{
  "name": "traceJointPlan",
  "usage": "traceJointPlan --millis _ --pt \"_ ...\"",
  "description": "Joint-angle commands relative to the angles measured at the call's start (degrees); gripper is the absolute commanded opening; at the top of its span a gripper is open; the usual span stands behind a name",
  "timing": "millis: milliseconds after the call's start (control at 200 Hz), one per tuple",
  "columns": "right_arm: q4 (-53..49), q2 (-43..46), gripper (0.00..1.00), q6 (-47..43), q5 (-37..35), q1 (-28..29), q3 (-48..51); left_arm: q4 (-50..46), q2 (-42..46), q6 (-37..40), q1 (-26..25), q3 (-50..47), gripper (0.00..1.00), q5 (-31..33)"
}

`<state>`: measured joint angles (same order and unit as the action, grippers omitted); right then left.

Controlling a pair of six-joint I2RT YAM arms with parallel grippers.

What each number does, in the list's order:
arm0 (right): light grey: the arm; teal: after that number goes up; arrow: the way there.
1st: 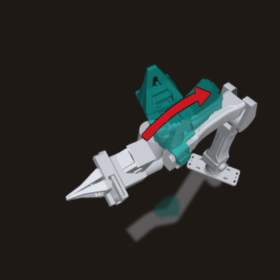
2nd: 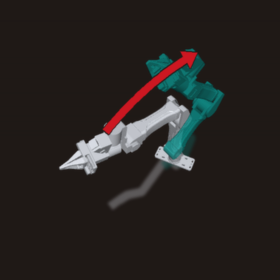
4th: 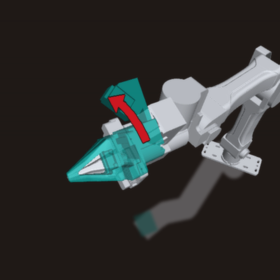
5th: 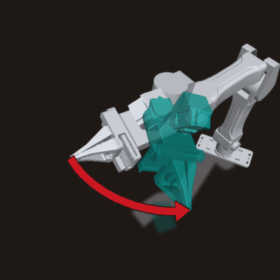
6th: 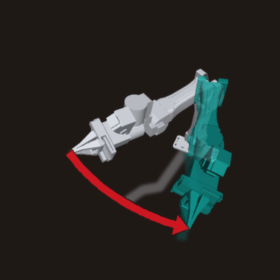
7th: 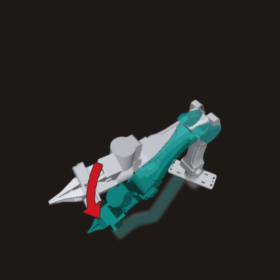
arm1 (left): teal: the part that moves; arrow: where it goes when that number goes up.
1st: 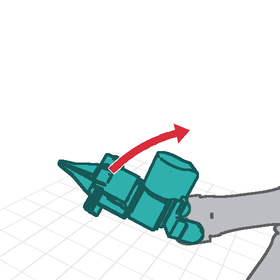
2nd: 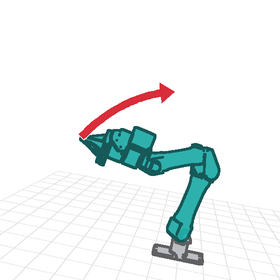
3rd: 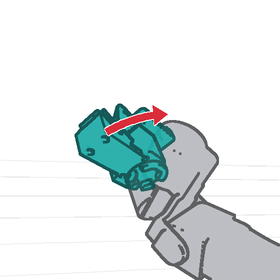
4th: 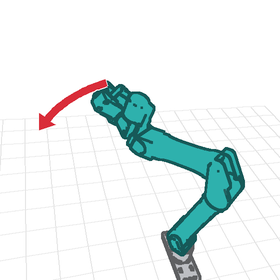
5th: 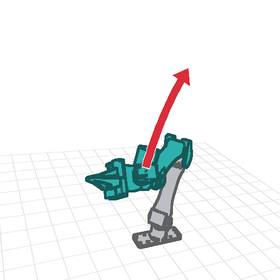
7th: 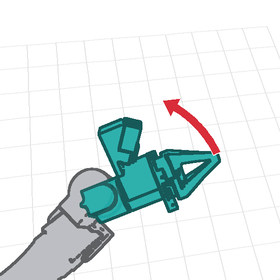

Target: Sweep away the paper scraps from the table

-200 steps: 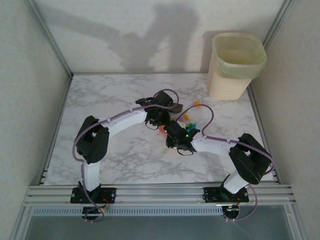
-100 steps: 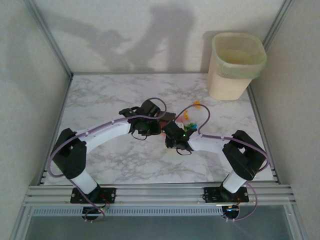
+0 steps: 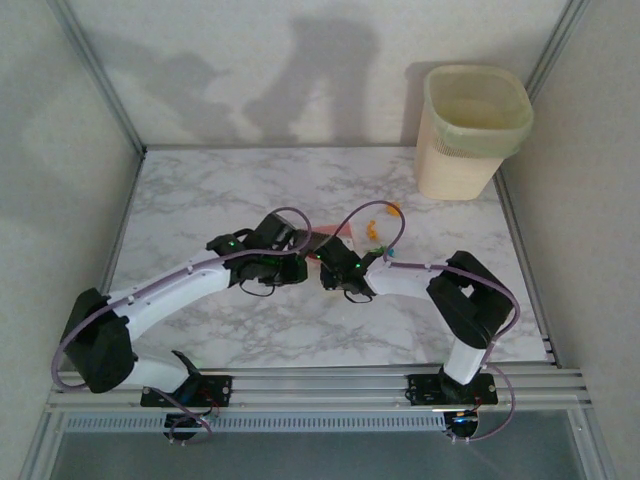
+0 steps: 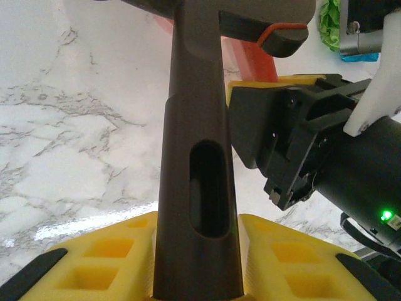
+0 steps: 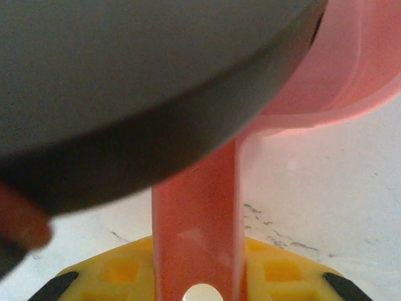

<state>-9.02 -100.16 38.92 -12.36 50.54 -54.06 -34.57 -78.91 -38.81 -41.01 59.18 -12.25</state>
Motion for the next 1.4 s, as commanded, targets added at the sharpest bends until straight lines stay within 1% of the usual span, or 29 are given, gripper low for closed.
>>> traceJointPlan --millis 0,95,340,451,651,816,896,976,1041,1212,1392 --pt "-0.7 -1.7 0.00 -1.7 2.7 0.2 1.0 1.0 3.8 -0.8 0.9 -0.5 0.00 0.9" --pt "0.7 -1.3 0.00 -1.9 2.8 0.2 1.8 0.4 6.1 -1.3 2.1 0.5 0.00 2.8" --pt "5.5 0.3 0.00 -2.8 4.1 0.4 4.1 2.8 11.9 -2.9 5.8 -0.2 0.00 4.3" --pt "8.9 2.1 0.00 -3.8 4.5 0.7 6.0 4.7 15.1 -4.0 7.3 -2.6 0.00 8.3" --pt "11.9 4.8 0.00 -5.3 4.2 1.2 8.2 7.7 20.2 -5.9 9.8 -8.4 0.00 15.8" --pt "14.0 8.3 0.00 -7.7 3.8 1.8 10.2 11.4 24.7 -7.5 9.8 -15.4 0.00 26.6" --pt "15.4 10.6 0.00 -8.8 3.0 2.1 11.7 15.0 27.2 -9.4 9.9 -21.1 0.00 29.6" --pt "17.0 13.0 0.00 -10.5 3.0 2.0 13.3 20.6 29.9 -10.4 9.6 -27.6 0.00 29.5" --pt "17.8 14.9 0.00 -11.5 2.4 2.1 14.5 24.3 31.9 -9.9 8.9 -31.1 0.00 30.0" --pt "16.8 18.8 0.00 -14.7 0.2 2.1 14.9 23.6 37.9 -9.1 8.5 -32.8 0.00 32.5" --pt "10.3 23.1 0.00 -18.1 -3.7 2.1 12.8 22.6 45.0 -11.8 8.5 -35.4 0.00 34.5"
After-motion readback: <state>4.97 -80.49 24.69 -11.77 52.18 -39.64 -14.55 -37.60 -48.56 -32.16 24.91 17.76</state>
